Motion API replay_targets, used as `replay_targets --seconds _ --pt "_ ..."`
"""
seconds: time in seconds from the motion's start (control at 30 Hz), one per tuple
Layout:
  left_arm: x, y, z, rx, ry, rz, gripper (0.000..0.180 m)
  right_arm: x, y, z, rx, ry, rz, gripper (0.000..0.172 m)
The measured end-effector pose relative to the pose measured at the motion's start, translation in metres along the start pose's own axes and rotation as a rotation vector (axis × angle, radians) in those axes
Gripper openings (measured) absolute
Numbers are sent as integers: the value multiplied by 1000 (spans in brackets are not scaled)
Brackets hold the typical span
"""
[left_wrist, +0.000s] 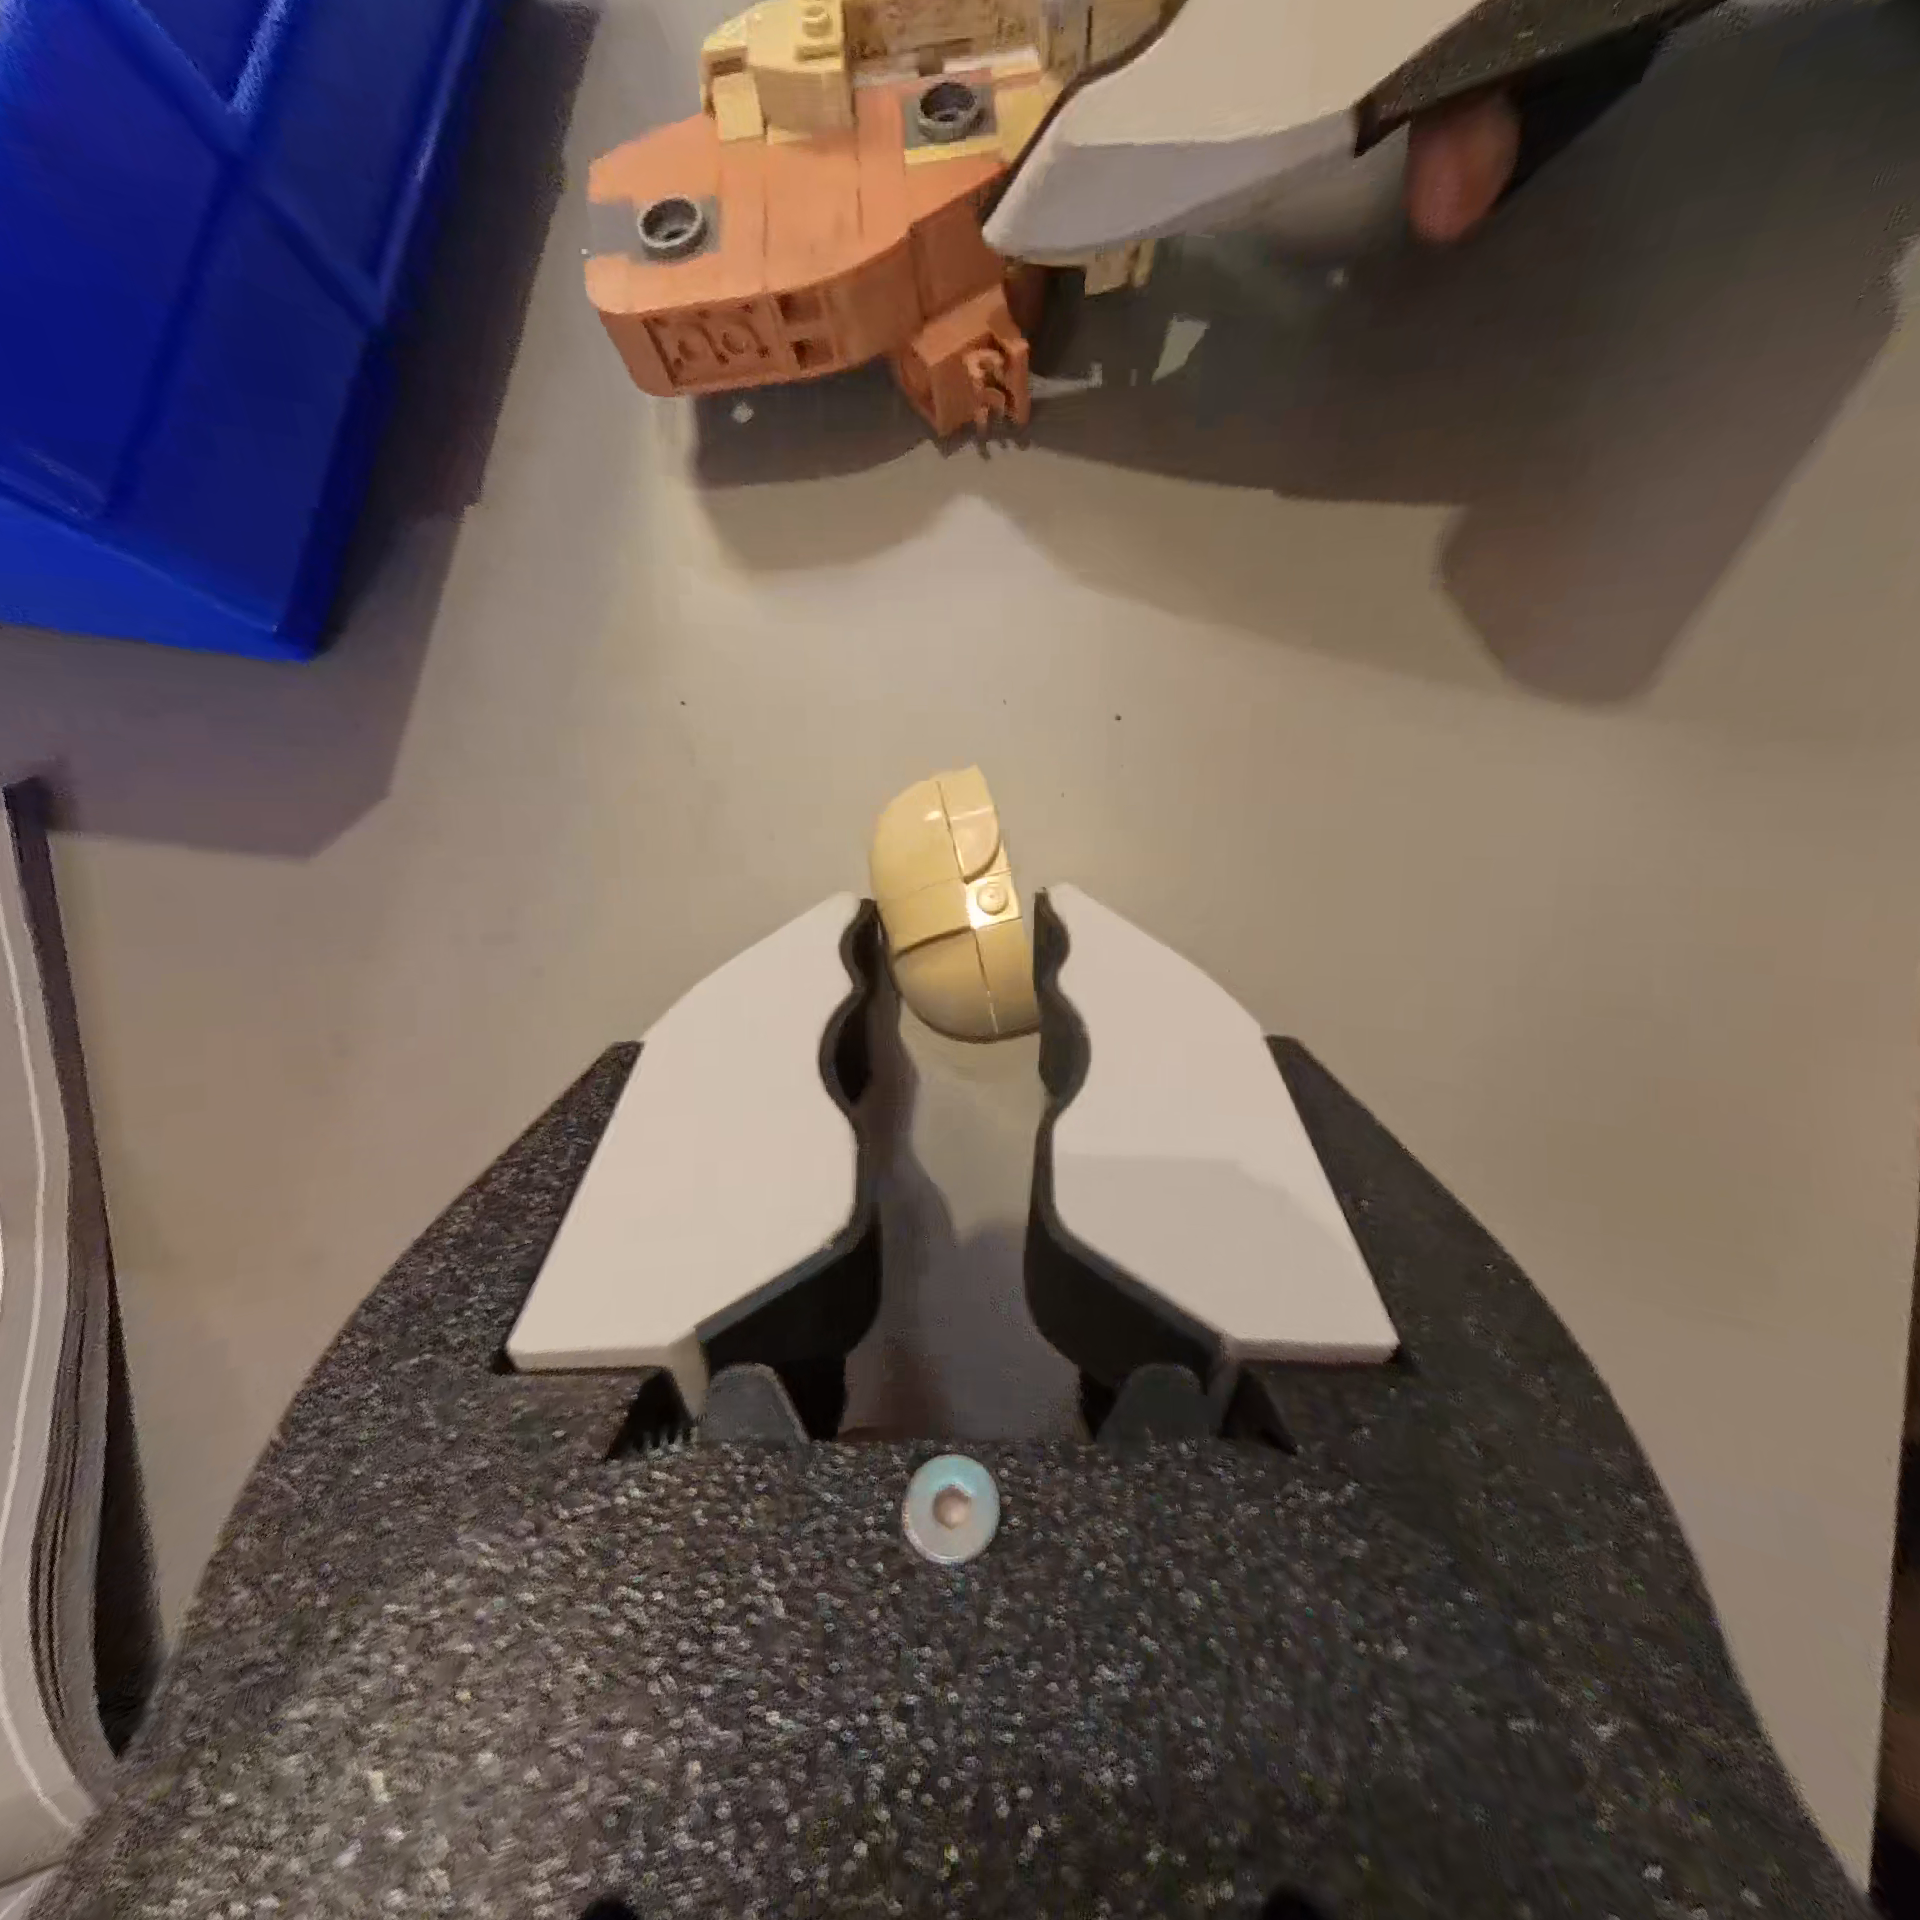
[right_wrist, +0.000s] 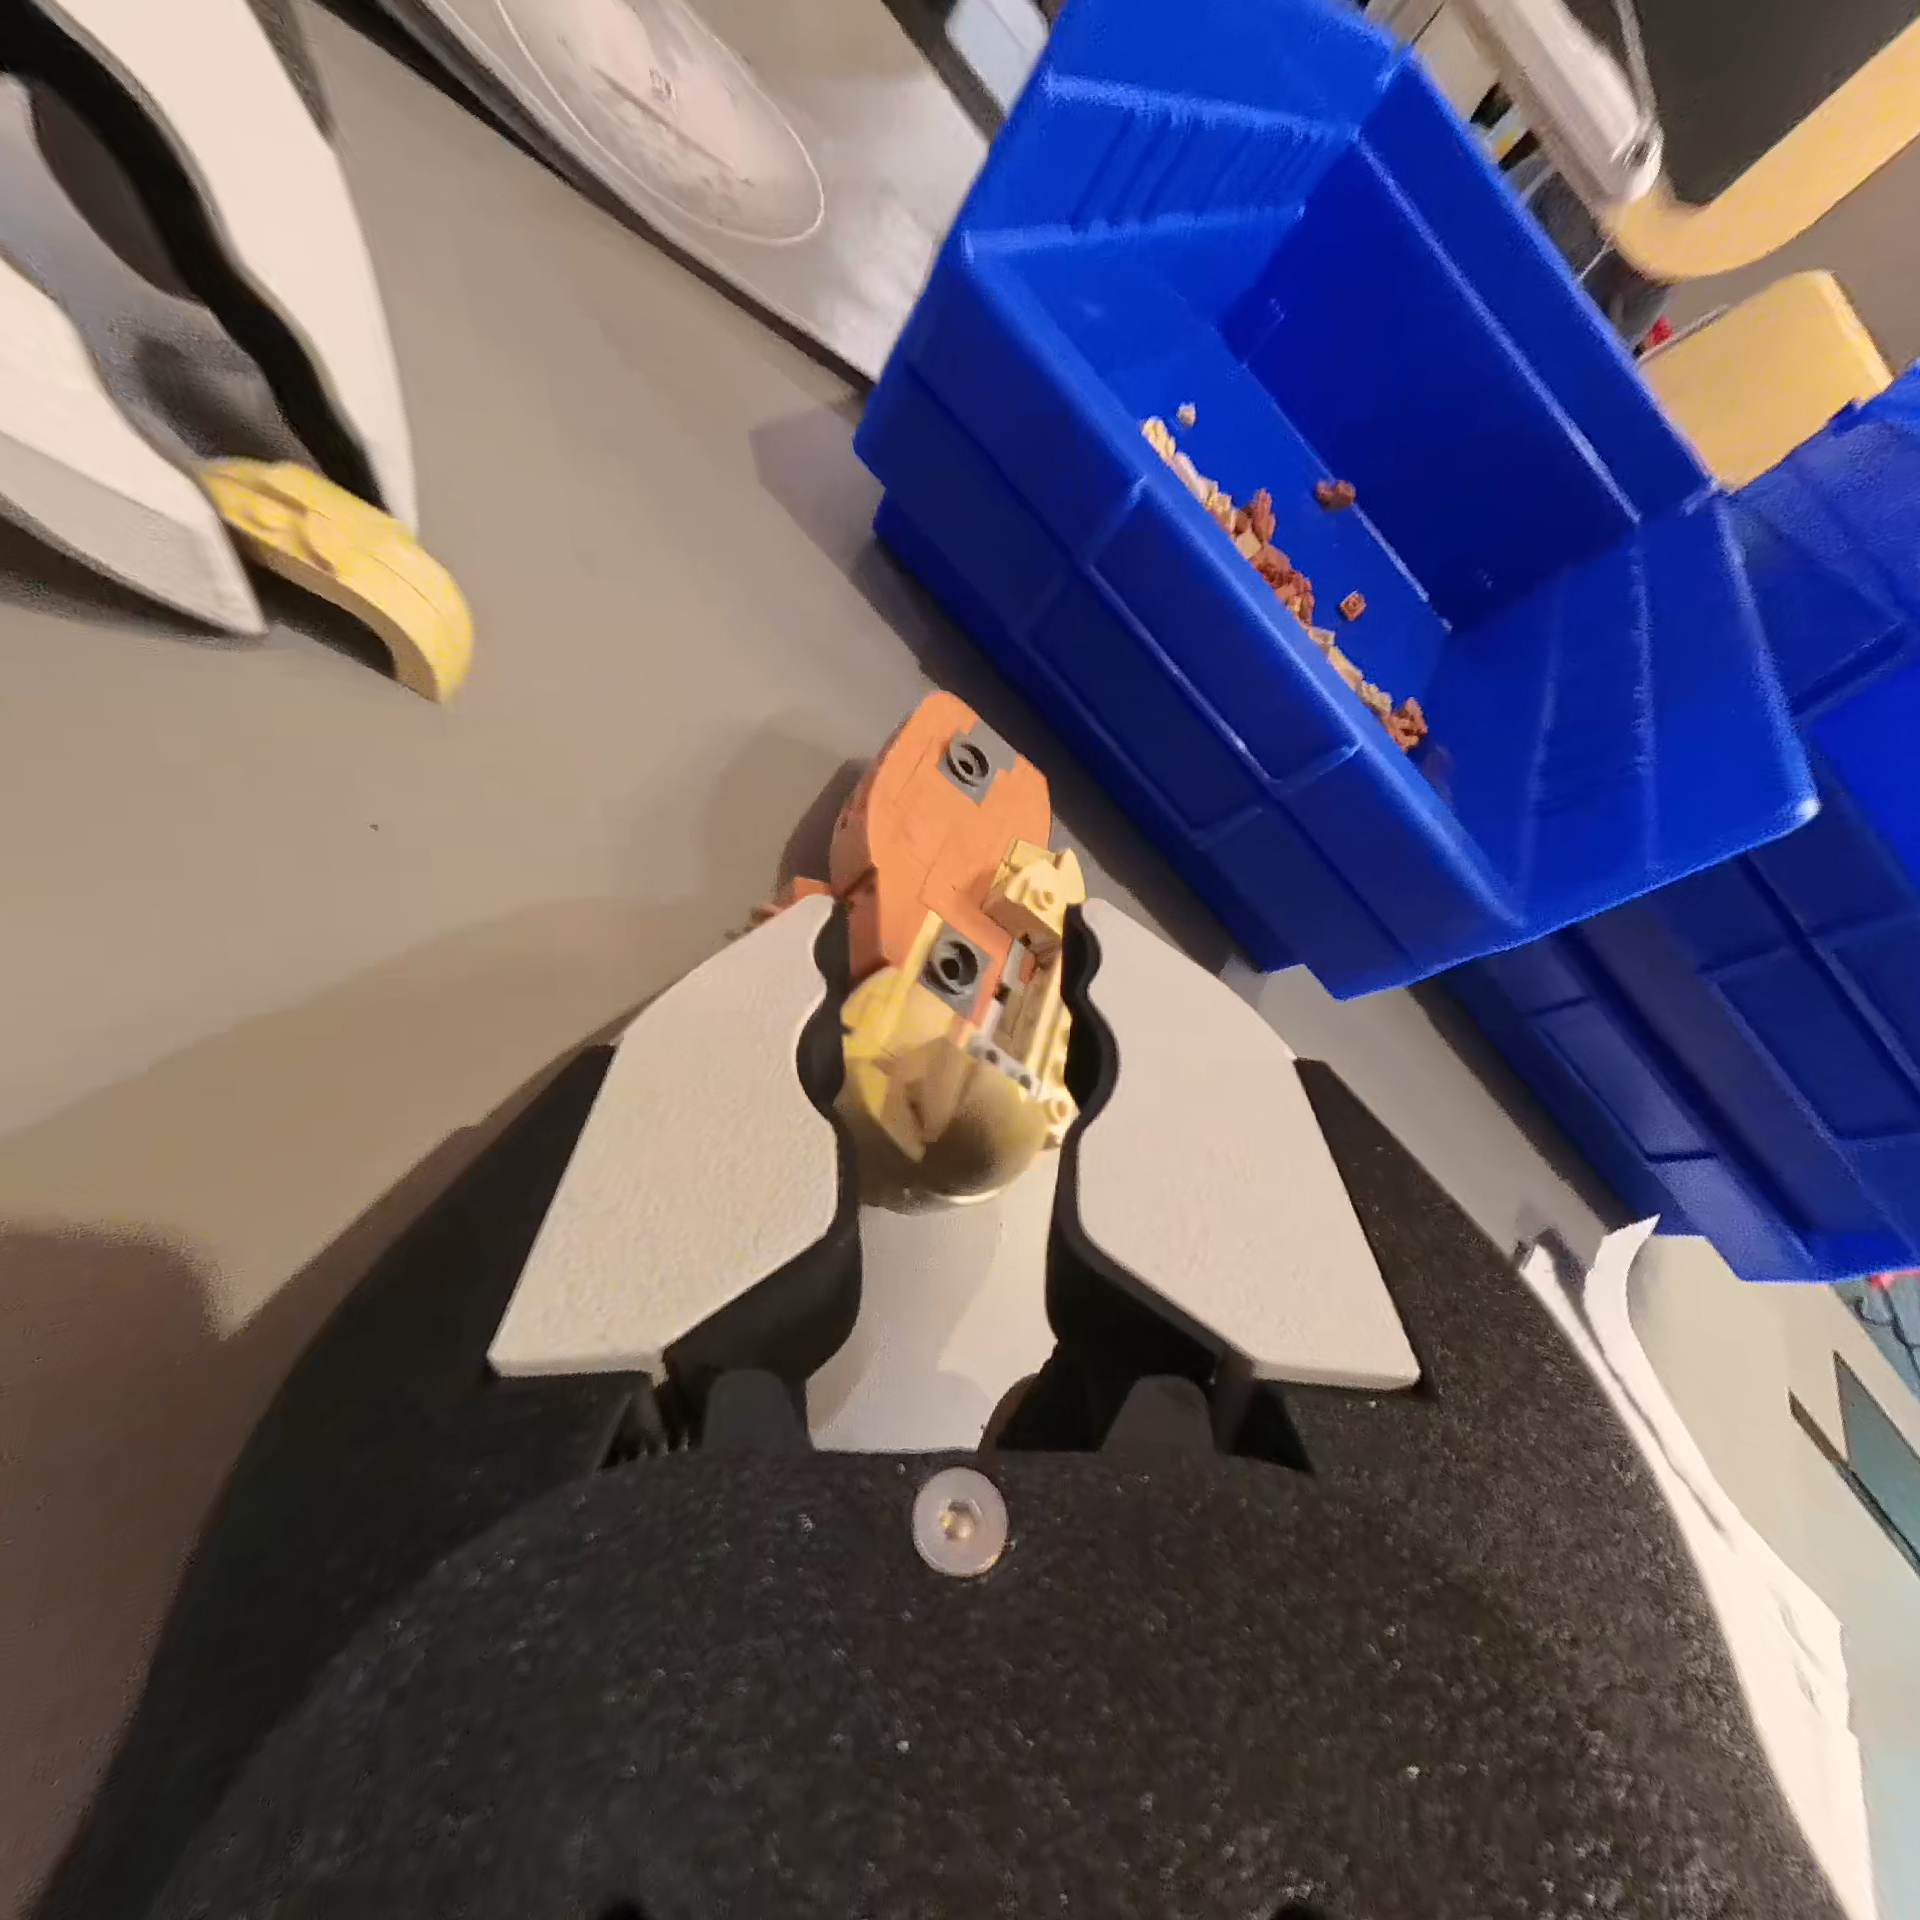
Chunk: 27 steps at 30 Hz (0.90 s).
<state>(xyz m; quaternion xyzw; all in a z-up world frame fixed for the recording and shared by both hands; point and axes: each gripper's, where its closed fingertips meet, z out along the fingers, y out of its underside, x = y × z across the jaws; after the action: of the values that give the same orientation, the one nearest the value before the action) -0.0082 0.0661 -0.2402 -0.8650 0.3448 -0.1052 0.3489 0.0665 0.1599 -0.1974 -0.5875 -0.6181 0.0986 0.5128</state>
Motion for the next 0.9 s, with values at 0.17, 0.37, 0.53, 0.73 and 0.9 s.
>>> replay_targets --seconds 0.17,0.37,0.53,0.73,0.9 --pt "-1 -12 -2 93 42 -84 26 -18 -34 -18 198 -31 -31 35" --pt "9 -49 -29 364 158 -144 25 -52 -64 -31 367 -60 -127 33" --pt "18 -52 -32 387 206 -123 25 -63 -71 -27 371 -9 -239 28" --pt "21 -58 -35 420 240 -142 25 -64 -78 -26 387 42 -285 11" --pt "23 -66 -46 501 344 -248 24 -60 -86 -35 450 79 -291 10"
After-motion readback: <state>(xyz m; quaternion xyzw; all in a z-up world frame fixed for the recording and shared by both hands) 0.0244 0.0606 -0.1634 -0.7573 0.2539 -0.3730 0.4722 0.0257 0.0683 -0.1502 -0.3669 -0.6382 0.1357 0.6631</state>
